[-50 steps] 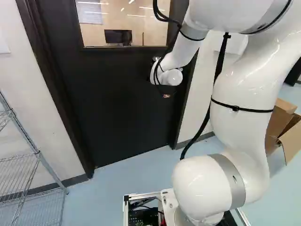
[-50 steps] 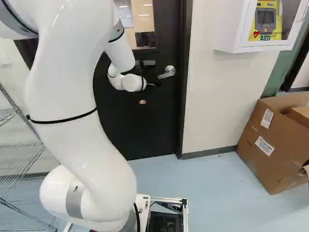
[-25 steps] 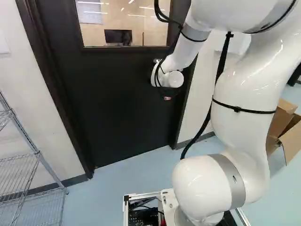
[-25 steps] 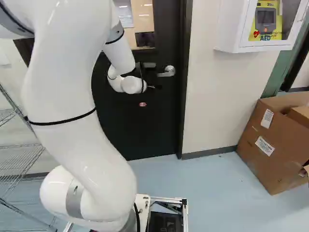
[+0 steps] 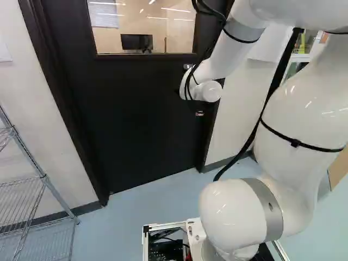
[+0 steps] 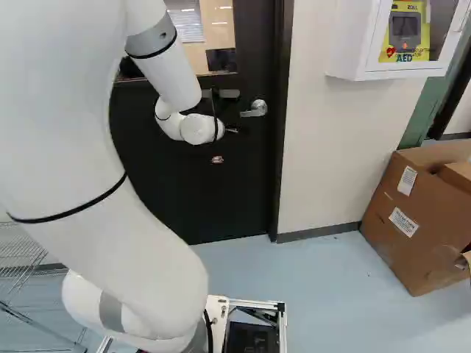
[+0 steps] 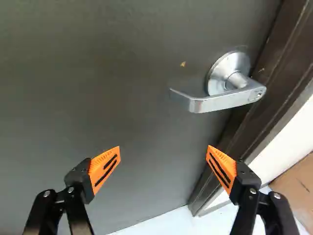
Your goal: Open the door and move inside
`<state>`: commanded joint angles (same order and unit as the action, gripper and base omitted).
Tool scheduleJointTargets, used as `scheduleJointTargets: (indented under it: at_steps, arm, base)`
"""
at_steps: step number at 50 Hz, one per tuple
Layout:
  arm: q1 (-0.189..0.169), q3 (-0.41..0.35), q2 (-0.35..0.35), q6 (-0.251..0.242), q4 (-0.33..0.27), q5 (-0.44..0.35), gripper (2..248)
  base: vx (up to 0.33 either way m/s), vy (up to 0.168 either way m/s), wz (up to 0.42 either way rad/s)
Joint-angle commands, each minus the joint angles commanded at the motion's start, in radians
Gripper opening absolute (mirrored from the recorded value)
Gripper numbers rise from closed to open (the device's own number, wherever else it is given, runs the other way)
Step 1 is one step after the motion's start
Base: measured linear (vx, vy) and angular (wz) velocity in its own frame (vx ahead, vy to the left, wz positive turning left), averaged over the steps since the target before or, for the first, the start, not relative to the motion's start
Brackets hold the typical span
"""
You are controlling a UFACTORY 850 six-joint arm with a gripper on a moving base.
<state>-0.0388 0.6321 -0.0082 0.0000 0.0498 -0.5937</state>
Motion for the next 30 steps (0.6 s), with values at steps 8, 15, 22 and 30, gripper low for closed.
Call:
scheduleJointTargets:
  at_steps: [8, 15, 22, 30]
  arm:
    - [-0.014, -0.038, 0.056, 0.000, 0.000, 0.000, 247]
    - [-0.024, -0.058, 0.094, 0.000, 0.000, 0.000, 247]
    - [-0.026, -0.060, 0.113, 0.000, 0.000, 0.000, 247]
    - [-0.027, -0.057, 0.129, 0.000, 0.000, 0.000, 247]
  base:
    - [0.000, 0.000, 0.000]
    - [0.000, 0.000, 0.000]
    - [0.000, 0.000, 0.000]
    - [0.000, 0.000, 0.000]
